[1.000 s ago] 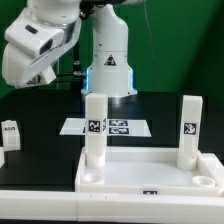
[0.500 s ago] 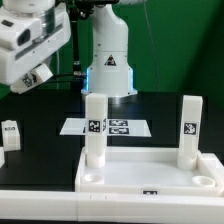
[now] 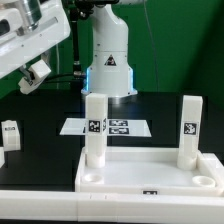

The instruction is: Assemble desk

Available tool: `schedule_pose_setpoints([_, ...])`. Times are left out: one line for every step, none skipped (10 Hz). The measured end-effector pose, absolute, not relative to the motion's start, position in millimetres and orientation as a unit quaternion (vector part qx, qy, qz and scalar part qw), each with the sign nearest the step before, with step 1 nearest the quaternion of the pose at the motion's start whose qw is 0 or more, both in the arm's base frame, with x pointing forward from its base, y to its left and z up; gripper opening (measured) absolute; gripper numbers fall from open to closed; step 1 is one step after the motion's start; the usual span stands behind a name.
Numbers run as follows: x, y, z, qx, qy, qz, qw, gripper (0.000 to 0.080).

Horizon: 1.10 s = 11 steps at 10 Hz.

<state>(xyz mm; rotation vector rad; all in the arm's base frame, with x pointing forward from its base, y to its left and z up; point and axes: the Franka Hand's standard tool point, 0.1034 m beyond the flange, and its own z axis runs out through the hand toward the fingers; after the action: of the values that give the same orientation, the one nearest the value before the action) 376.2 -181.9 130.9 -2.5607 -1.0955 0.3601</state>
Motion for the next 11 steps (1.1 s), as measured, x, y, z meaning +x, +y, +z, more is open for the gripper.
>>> schedule_pose_setpoints([376, -184, 130.7, -0.904, -0.375, 0.104, 0.179, 0.029])
schedule_pose_setpoints([376, -188, 131.8, -0.91, -0.359, 0.091, 0.187, 0.029])
schedule_pose_setpoints([381, -188, 139.3, -0.92, -0.326, 0.063, 0.207, 0.029])
schedule_pose_setpoints([386, -190, 145.5, -0.923, -0.317, 0.054, 0.213, 0.029])
schedule_pose_setpoints([388, -188, 146.6, -0.923, -0.316, 0.049, 0.216, 0.029])
schedule_pose_setpoints([387, -190, 144.3, -0.923, -0.31, 0.014, 0.229, 0.029])
schedule_pose_setpoints([384, -194, 143.0, -0.926, -0.294, -0.003, 0.237, 0.029])
schedule_pose_setpoints([386, -192, 143.7, -0.927, -0.291, 0.0, 0.237, 0.029])
schedule_pose_setpoints([400, -182, 149.2, -0.923, -0.3, 0.001, 0.239, 0.029])
schedule_pose_setpoints([421, -173, 156.7, -0.919, -0.316, 0.002, 0.236, 0.029])
schedule_pose_setpoints([443, -165, 163.6, -0.916, -0.329, 0.002, 0.228, 0.029])
